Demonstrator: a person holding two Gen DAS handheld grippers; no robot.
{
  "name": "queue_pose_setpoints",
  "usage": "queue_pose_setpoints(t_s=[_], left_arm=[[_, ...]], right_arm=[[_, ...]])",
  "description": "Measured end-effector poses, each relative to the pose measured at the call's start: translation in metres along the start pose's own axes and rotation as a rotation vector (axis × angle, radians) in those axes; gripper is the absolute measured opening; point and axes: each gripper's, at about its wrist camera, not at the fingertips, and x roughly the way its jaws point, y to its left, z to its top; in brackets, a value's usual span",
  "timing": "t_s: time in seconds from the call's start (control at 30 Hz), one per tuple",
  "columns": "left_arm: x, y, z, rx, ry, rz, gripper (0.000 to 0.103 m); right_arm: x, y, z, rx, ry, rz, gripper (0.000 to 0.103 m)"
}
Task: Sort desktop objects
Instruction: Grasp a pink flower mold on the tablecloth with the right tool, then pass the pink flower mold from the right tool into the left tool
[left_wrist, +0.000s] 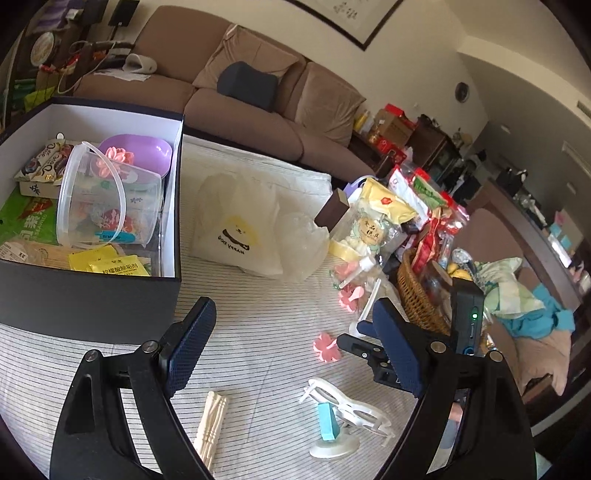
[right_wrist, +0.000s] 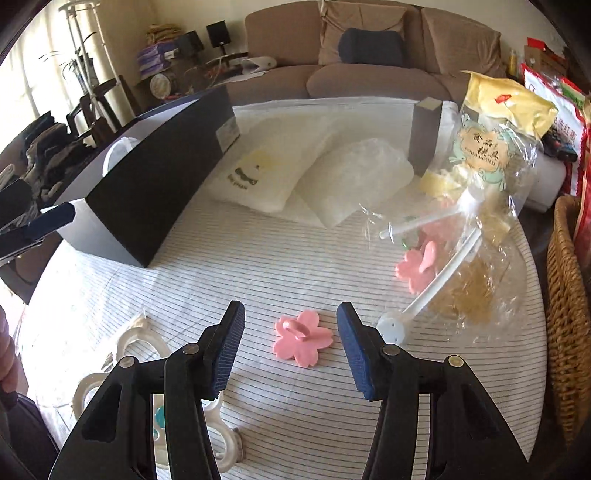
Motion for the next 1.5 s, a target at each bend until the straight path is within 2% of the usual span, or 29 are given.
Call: queue_pose_setpoints(t_s=[0.1,0.17,0.3,0.4,0.53,0.67,0.73,0.87,0.9,0.93,1.0,1.13,1.23,1.3,1.5], left_arm=[[0.004,0.003,-0.002,-0.004,0.019,0.010,0.085],[0.006,0.006,-0.003,-0.018,0.027,0.004,0.085],[0.007,0.011,-0.004,-0.029,0.036,0.006,0.085],[0.007,0.011,-0.004,-0.029,0.036,0.005,0.085],[0.007,0.012,-0.005,-0.035,0.041,-0.002,0.085],[0.008,0.016,-0.005,-0.068,0.053,-0.066,0.085],[0.007,0.020,-0.005,-0.103,0.050,-0.144,0.085],[-0.003,0.032,-0.001,-0.198,-0.005,-0.382,0.086],[-0.007,0.032,0.001,-0.199,-0.023,-0.417,0.086],[-0.013,0.031,0.003,-0.185,-0.047,-0.437,0.088],[-0.026,0.022,0.006,-0.122,-0.101,-0.456,0.090],[-0.044,-0.002,0.009,0.015,-0.160,-0.479,0.094],[-0.051,-0.018,0.008,0.120,-0.172,-0.460,0.094],[-0.051,-0.029,0.006,0.181,-0.167,-0.419,0.094],[-0.049,-0.038,0.004,0.216,-0.134,-0.435,0.094]], right_arm=[[0.009,-0.001,-0.005,0.023,0.012,-0.014,0.052],[0.015,0.004,-0.008,-0.006,0.018,-0.043,0.037],[0.021,0.009,-0.012,-0.043,0.022,-0.092,0.018],[0.017,0.010,-0.010,-0.049,-0.003,-0.102,0.016],[0.002,0.008,0.000,-0.027,-0.058,-0.061,0.016],[-0.021,-0.011,0.015,0.141,-0.149,0.168,0.016],[-0.031,-0.024,0.019,0.266,-0.207,0.357,0.016],[-0.036,-0.045,0.016,0.529,-0.295,0.802,0.016],[-0.033,-0.047,0.014,0.589,-0.309,0.932,0.016],[-0.031,-0.047,0.012,0.641,-0.322,1.022,0.016],[-0.029,-0.044,0.010,0.705,-0.336,1.154,0.016],[-0.022,-0.030,0.009,0.752,-0.307,1.317,0.016],[-0.020,-0.018,0.009,0.748,-0.280,1.366,0.016],[-0.014,-0.010,0.010,0.743,-0.242,1.399,0.016],[-0.009,0.007,0.009,0.712,-0.174,1.464,0.016]])
